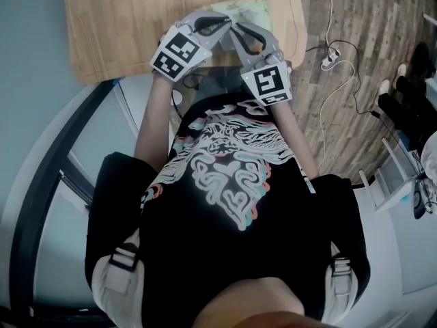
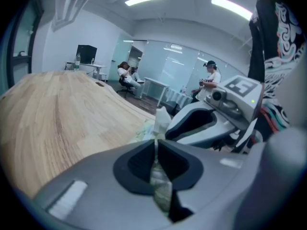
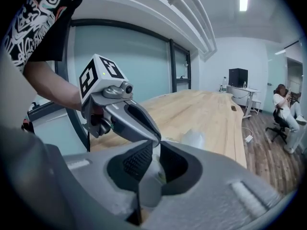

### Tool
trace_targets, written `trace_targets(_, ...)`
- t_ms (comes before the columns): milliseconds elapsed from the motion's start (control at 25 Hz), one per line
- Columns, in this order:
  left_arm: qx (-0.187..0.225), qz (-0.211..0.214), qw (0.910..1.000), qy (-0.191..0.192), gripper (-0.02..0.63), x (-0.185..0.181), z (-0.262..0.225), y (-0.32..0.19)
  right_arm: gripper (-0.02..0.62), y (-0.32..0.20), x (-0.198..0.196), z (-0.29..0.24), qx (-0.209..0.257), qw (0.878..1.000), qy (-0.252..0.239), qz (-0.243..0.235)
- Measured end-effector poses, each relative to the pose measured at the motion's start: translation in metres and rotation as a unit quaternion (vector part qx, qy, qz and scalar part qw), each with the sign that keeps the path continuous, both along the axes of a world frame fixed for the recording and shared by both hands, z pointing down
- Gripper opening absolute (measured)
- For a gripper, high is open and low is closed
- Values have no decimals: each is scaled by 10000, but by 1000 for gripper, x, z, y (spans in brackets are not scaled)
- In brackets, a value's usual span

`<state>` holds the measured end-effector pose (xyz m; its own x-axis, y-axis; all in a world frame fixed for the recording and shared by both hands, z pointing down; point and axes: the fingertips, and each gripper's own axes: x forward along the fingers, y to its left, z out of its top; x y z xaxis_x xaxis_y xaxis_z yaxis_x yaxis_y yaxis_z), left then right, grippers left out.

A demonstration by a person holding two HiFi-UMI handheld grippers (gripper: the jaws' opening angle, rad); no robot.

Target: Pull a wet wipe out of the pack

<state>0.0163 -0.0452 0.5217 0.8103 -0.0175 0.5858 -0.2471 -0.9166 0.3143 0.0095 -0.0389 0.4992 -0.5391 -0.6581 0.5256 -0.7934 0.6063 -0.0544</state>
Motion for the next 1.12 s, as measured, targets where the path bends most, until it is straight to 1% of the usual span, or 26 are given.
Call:
trace_targets(160, -111, -30, 9999, -3, 8, -1, 0, -2, 49, -2, -1, 3, -20, 9997, 204, -92)
trace_targets(320, -192, -203, 9996, 100, 8, -2, 1, -8, 52, -4, -3, 5, -34, 9991, 341, -232)
trace_targets(440, -467, -301, 9982, 211, 8, -4, 1, -10, 75, -5, -3, 6, -134, 9983, 439, -356)
trace_targets(560, -729, -395, 9962, 276, 8, -7, 1, -12, 80, -5, -4, 8, -207, 9963, 659, -516)
trace_targets(800, -662, -273, 9972, 216, 6, -7, 0, -12, 78, -9, -5, 13, -266, 9932, 989, -554)
trace_targets(1000, -729, -246, 9967, 241, 6, -12, -3, -11, 72, -10, -9, 14, -292, 9865, 1420, -762)
trace_targets(1120, -744, -255, 9967, 210, 6, -11, -4, -11, 69, -10, -10, 13, -264, 9852, 1489, -808)
